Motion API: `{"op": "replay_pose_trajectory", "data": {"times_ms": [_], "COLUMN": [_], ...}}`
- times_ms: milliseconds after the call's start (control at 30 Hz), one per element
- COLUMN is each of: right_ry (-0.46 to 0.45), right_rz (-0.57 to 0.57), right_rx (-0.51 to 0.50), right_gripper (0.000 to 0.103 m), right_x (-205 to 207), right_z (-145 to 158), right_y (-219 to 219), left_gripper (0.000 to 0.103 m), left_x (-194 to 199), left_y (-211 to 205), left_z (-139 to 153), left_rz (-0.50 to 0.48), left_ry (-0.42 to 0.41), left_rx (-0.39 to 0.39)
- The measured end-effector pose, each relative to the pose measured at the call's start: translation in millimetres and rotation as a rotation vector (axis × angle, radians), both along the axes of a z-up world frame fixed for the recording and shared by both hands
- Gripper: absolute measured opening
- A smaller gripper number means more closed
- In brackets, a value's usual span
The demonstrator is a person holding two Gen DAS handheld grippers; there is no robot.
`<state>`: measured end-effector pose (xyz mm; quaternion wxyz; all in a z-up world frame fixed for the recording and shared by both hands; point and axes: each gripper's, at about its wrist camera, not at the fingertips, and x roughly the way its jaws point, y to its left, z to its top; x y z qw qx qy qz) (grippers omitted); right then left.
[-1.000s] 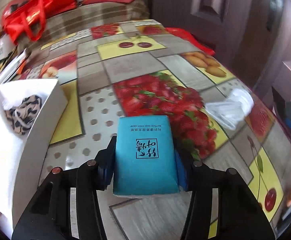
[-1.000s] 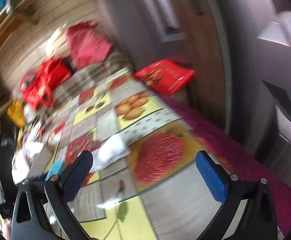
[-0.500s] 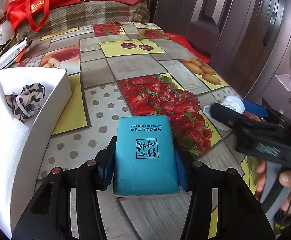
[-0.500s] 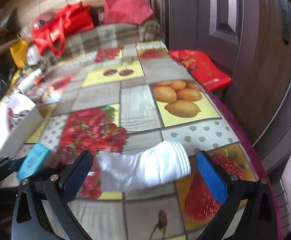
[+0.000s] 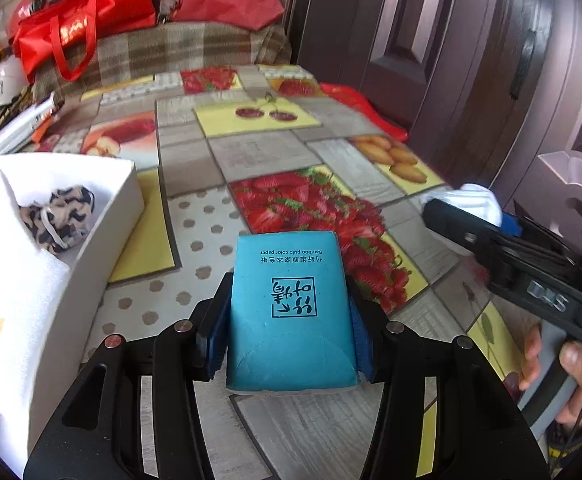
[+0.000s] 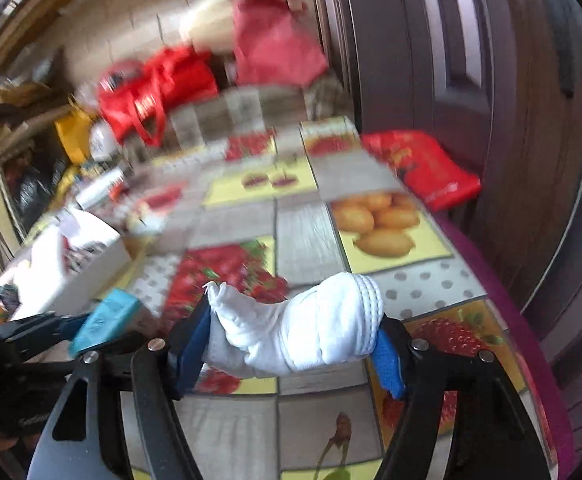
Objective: Organize soft objects
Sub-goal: 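Carry the tissue pack and white sock over the white tray with both tools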
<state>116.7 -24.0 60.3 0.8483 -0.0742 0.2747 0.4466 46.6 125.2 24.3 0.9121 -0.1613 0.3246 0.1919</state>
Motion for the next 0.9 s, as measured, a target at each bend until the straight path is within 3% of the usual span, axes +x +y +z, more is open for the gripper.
{"op": "replay_pose_trajectory", "data": {"times_ms": [200,433,900], "right_ry": [-0.124,-0.094,-0.124], "right_rz": [-0.066,-0.094,-0.023], "right_rx": [0.162,0.260,0.232], "right_gripper": [0.071,0.072,0.072], "right_x": [-32,-42,-71], "right_z": [18,26,24], "right_y": [-32,-45,-24], "left_gripper": [0.050,0.050,0.050], "left_x": [-12,-33,-89], "left_y": [-22,-50,-41], "left_z": [16,29,30], "left_rz": [-0.003,-0.001,0.039], "left_ry": [-0.077,-0.148,-0.189], "left_rx": [0.142,0.312,0.311]}}
